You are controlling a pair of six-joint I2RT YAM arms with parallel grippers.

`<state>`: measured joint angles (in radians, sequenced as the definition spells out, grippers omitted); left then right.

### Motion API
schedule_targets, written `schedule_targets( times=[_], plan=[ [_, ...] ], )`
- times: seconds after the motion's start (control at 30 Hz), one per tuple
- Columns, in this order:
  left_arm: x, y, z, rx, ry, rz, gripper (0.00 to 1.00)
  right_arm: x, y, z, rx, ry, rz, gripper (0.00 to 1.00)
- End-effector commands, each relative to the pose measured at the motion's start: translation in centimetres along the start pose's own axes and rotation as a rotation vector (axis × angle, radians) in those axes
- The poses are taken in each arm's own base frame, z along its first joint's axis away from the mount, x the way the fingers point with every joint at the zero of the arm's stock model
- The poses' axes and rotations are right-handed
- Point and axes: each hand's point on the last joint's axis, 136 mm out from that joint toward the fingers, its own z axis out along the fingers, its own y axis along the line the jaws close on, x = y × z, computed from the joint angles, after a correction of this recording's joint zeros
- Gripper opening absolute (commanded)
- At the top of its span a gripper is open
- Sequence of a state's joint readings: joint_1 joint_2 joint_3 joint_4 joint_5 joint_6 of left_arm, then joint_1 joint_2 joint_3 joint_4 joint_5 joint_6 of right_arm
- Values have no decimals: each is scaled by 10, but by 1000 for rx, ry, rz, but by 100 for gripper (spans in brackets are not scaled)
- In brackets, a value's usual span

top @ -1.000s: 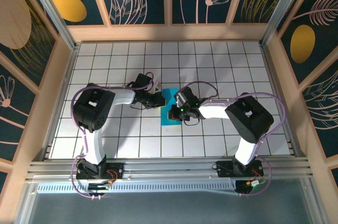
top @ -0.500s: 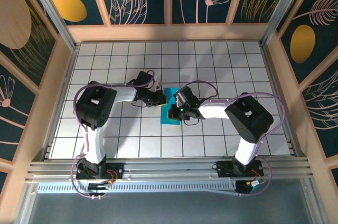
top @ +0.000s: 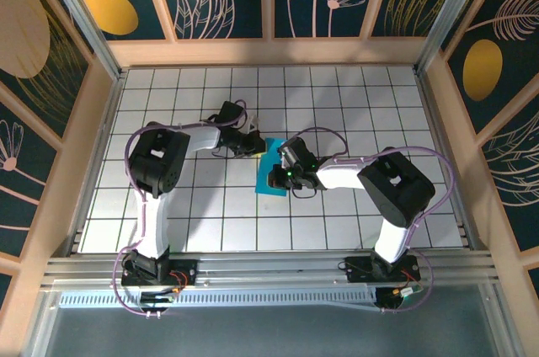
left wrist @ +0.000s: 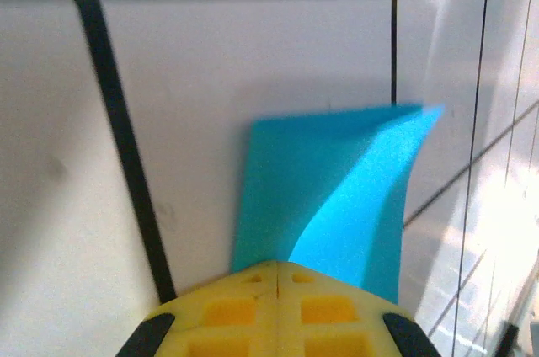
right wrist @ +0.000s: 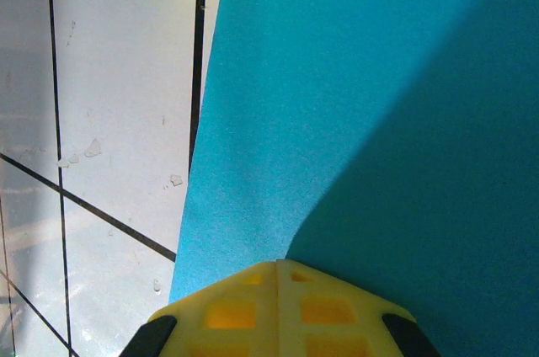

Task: Fold a paper plane with a square sheet of paper (fold left side to right side)
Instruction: First fold the square sheet of paper in half at the center of the table.

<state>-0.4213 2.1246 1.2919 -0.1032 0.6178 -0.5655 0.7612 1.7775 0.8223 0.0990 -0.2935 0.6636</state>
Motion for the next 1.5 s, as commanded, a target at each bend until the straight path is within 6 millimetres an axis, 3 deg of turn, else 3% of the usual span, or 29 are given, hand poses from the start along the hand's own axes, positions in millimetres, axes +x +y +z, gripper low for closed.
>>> schedule_targets(
  times=[0.0,0.4,0.57,0.7,0.87,1.1,1.23,1.47],
  plan=[
    [-43,35,-3,-121,-128,13,0,75,-84,2,294,230,76,0],
    [-69,38,5,-131,-155,8,0,77,-84,0,296,236,71,0],
    [-74,29,-8,-133,-187,34,0,75,-83,-2,289,230,64,0],
    [-61,16,-31,-114,-215,64,0,70,-81,-3,279,222,26,0],
    [-27,-3,-50,-11,-196,71,0,65,-81,-5,284,222,-24,0],
    [16,-18,-37,79,-92,68,0,63,-82,-2,283,229,-36,0],
    [17,-24,-21,86,-64,79,0,64,-83,-2,288,233,-32,0],
    [1,-14,-7,39,-82,77,1,65,-85,-3,297,238,-25,0]
  ],
)
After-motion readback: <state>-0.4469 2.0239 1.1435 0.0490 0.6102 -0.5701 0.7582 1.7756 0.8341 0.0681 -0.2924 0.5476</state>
